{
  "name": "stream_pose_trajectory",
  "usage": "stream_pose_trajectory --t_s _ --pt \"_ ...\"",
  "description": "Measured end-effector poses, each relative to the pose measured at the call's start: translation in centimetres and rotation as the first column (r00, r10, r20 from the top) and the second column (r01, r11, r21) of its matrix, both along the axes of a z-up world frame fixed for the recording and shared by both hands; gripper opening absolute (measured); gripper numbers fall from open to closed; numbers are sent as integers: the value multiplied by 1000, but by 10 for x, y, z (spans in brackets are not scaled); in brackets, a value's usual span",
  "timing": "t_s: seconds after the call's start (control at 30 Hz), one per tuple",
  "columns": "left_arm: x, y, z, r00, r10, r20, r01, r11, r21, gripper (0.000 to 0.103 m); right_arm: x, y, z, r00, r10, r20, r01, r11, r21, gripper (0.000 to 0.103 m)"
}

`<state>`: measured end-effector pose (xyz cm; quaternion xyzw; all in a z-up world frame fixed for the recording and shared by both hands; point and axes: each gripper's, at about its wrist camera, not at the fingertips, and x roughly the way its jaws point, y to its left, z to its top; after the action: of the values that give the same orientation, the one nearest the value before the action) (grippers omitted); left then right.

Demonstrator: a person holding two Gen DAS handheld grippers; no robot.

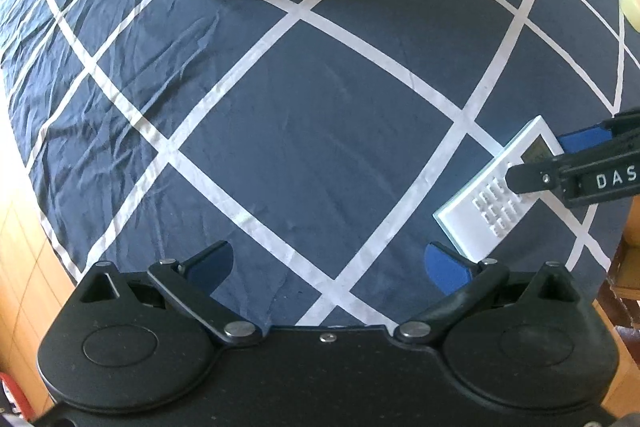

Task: Organize objects
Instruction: 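Close the right gripper on the white remote, then lift and carry the white remote with the right gripper over the box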

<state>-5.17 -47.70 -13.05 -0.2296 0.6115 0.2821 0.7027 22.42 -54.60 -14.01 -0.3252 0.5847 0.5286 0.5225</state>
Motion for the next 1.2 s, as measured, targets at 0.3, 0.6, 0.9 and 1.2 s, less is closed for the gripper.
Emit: stream_pose_trajectory --t_s 0.3,0.6,0.9,1.2 --pt "-2 -8 -3 999 31 33 -30 998 -49 103 -7 -14 -1 974 -227 -4 227 973 -52 68" --pt "3 -16 -16 997 30 68 -20 990 -137 103 -26 -31 0 934 -358 -7 357 932 -63 68" --pt "8 -11 -26 992 78 95 -58 978 -202 103 -26 -24 0 964 -265 0 265 963 -46 68" --pt "13 -14 -30 991 91 96 -69 976 -208 99 -21 -17 -1 976 -217 -20 216 975 -43 67"
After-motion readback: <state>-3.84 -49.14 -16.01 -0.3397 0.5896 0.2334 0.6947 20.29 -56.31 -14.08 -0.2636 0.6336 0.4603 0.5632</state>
